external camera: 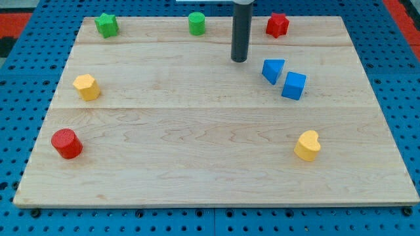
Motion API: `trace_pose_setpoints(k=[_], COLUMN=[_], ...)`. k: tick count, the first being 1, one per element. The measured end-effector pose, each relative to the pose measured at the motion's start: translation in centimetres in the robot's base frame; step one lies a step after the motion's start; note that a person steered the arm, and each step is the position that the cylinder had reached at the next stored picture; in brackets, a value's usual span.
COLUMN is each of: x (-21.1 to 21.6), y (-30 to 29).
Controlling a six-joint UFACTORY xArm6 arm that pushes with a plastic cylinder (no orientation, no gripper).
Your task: Push the yellow heart towards the bottom center
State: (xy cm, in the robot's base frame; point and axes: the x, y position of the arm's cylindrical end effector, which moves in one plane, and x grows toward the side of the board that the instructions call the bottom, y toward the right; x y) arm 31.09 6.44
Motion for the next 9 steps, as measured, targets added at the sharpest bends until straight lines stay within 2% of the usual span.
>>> trace_pose_setpoints(k=[1, 2, 3, 5, 6, 7, 8, 9], x=[0.4, 0.6, 2.6, 9.4, 12.8, 14.2, 14.7, 17.4], y=[4.4, 6.4, 1.6, -4.8, -0.8, 4.8, 14.0, 13.3])
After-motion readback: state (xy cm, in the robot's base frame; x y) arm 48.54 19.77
